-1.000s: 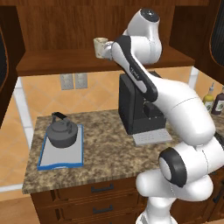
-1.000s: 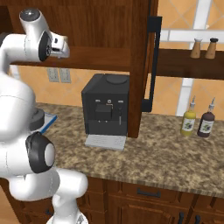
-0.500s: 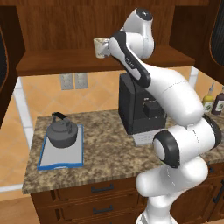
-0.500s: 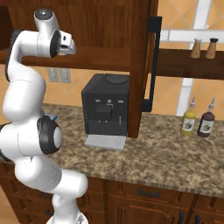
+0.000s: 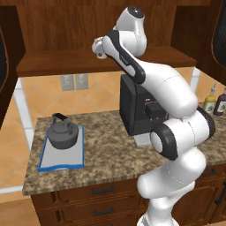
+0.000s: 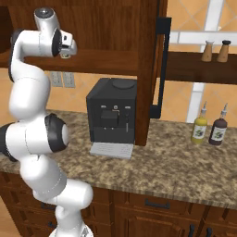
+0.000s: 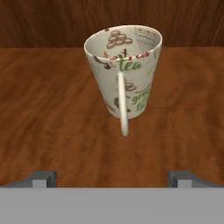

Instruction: Pick the kettle from the counter and place it on the tray. Then pick the mug from the cabinet and place it on the tray. Then close the cabinet doors.

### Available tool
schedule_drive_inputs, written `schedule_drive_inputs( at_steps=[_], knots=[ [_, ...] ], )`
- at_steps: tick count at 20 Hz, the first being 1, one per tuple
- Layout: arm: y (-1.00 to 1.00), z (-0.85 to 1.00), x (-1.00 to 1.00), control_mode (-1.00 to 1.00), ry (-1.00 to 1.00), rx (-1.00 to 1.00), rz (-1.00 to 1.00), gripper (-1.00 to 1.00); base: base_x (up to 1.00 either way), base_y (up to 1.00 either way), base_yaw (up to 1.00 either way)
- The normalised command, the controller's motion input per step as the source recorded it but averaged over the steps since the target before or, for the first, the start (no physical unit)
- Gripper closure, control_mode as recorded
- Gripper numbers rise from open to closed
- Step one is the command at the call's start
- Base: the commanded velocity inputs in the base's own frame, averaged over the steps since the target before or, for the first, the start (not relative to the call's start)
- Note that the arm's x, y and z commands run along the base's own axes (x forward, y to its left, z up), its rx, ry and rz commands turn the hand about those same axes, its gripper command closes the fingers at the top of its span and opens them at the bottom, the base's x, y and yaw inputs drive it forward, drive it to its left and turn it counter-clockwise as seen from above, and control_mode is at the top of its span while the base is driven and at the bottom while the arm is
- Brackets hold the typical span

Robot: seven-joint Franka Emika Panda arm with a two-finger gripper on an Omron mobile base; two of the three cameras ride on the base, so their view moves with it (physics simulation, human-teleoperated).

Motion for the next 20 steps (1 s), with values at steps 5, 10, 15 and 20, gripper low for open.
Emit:
schedule_drive_inputs(
  at_steps=[5, 10, 15, 20],
  knots=[
    [0.00, 0.00, 0.38, -1.00, 0.00, 0.00, 0.00, -1.00, 0.00, 0.00, 0.00],
    [0.00, 0.00, 0.12, -1.00, 0.00, 0.00, 0.00, -1.00, 0.00, 0.00, 0.00],
    [0.06, 0.00, 0.19, -1.00, 0.00, 0.00, 0.00, -1.00, 0.00, 0.00, 0.00],
    [0.05, -0.05, 0.21, -1.00, 0.00, 0.00, 0.00, -1.00, 0.00, 0.00, 0.00]
  ],
)
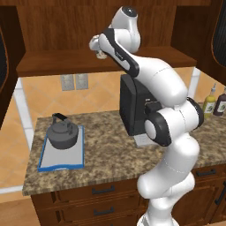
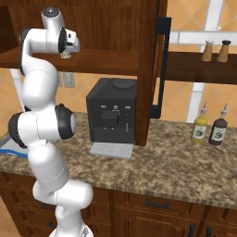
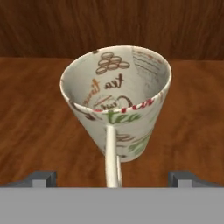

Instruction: Pick the kettle from the counter and place it on the tray. Then pick the mug from the cabinet and place it on the tray. Then close the cabinet doors.

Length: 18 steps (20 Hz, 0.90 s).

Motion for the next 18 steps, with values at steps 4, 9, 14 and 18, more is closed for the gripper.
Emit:
schedule_drive_inputs(
  at_steps=[4, 9, 14, 18],
  knots=[
    [0.02, -0.03, 0.13, -1.00, 0.00, 0.00, 0.00, -1.00, 0.00, 0.00, 0.00],
    [0.00, 0.00, 0.00, -1.00, -0.02, 0.00, 0.00, 1.00, 0.00, 0.00, 0.00],
    [0.00, -0.03, 0.00, -1.00, -0.05, 0.00, 0.00, 1.00, 0.00, 0.00, 0.00],
    [0.00, -0.12, 0.00, -1.00, -0.07, 0.00, 0.00, 1.00, 0.00, 0.00, 0.00]
  ],
)
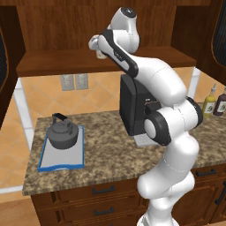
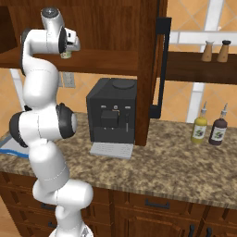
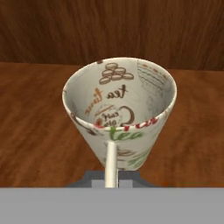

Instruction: Pick the kettle from the counter and place it on the tray. Then pick the mug from the cabinet and place it on the tray. Then close the cabinet doors.

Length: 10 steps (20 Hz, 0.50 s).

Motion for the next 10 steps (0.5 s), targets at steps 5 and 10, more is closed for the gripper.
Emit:
schedule_drive_inputs(
  at_steps=[5, 10],
  knots=[
    [0.00, -0.07, -0.10, -1.00, -0.11, 0.00, 0.00, 1.00, 0.00, 0.00, 0.00],
    [0.00, 0.00, -0.77, -1.00, -0.08, 0.00, 0.00, 1.00, 0.00, 0.00, 0.00]
  ],
)
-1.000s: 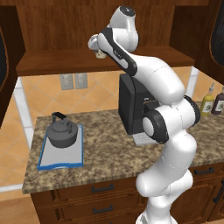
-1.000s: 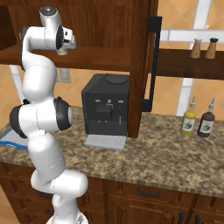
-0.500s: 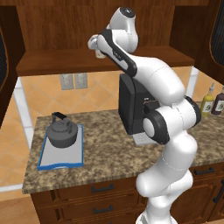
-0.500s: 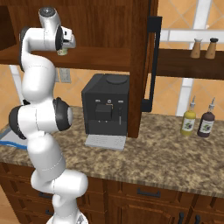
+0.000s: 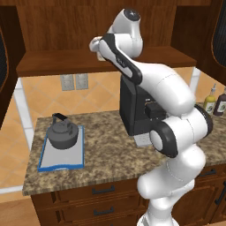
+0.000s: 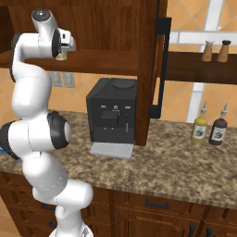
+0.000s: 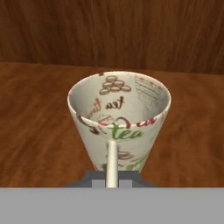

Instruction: Pick the kettle from the counter and place it on the tray. Then pick the mug from the cabinet and place it on the tray. Then close the cabinet doors.

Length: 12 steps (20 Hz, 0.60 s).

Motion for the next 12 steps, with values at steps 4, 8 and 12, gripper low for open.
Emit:
schedule_drive_inputs(
  at_steps=[4, 8, 12],
  knots=[
    [0.00, 0.00, -1.00, -1.00, 0.00, 0.00, 0.01, 1.00, 0.00, 0.00, 0.00],
    [-0.20, 0.00, -1.00, -1.00, -0.06, 0.00, 0.18, 1.00, 0.00, 0.00, 0.00],
    [-0.09, 0.02, -1.00, -1.00, -0.10, 0.00, 0.50, 1.00, 0.00, 0.00, 0.00]
  ],
)
